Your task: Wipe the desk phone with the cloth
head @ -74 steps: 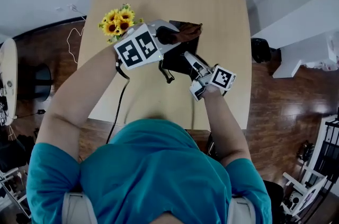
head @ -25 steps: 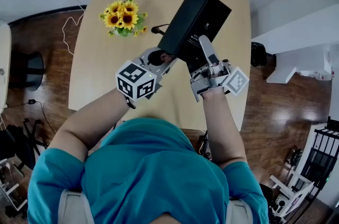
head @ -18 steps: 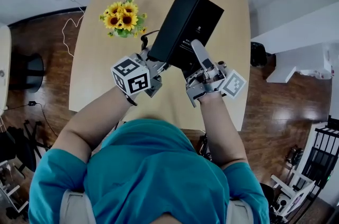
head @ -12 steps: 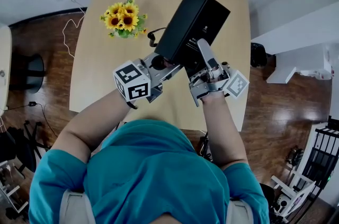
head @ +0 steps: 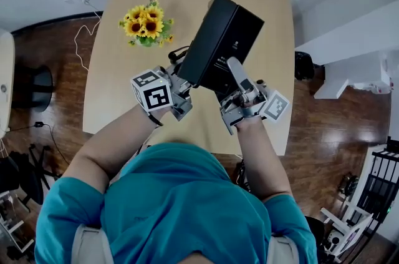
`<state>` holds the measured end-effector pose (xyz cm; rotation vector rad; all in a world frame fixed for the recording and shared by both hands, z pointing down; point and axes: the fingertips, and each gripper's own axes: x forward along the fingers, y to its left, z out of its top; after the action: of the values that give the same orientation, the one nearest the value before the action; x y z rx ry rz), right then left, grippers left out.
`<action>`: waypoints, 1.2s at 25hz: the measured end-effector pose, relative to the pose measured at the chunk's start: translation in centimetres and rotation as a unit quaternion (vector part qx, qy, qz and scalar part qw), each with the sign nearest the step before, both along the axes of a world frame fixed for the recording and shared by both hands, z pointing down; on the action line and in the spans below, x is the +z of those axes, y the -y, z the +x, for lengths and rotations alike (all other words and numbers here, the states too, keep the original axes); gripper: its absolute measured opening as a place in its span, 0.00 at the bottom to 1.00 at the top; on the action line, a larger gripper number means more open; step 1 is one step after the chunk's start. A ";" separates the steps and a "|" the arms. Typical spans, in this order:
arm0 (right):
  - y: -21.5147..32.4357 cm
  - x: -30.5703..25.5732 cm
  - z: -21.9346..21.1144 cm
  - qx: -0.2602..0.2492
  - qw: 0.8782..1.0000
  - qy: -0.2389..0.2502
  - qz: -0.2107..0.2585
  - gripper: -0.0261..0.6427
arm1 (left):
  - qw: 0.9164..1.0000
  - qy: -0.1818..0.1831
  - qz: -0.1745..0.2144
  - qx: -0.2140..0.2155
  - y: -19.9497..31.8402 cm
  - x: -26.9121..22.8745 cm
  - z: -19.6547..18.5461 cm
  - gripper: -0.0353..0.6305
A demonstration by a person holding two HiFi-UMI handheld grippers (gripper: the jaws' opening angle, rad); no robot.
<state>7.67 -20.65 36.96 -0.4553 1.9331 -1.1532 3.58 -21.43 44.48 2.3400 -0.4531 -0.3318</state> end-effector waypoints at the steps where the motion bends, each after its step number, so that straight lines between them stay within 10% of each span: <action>1: 0.1 0.1 -0.2 -0.006 1.000 0.002 0.001 0.28 | 1.000 -0.007 -0.003 0.011 0.0 0.0 0.4 0.16; 12: -4.3 -1.5 0.9 -0.025 0.999 -0.014 0.037 0.28 | 0.985 -0.053 0.028 0.160 -7.9 -0.7 -1.9 0.15; 18: -6.6 -3.2 0.6 -0.057 0.996 0.016 0.062 0.28 | 0.993 0.048 -0.009 0.105 -4.6 6.0 -8.2 0.16; 22: -8.3 -3.7 -3.4 -0.089 0.993 0.031 0.067 0.28 | 0.997 0.038 0.011 0.070 -1.3 4.8 -13.0 0.16; 30: -8.7 -2.2 -6.2 -0.139 0.989 0.033 0.040 0.28 | 0.966 -0.049 0.106 0.231 -3.6 -2.5 -3.7 0.16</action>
<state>1.47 -11.91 34.77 -0.1036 2.0210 -1.2419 -0.11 -17.79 41.98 2.5327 0.1892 -0.2794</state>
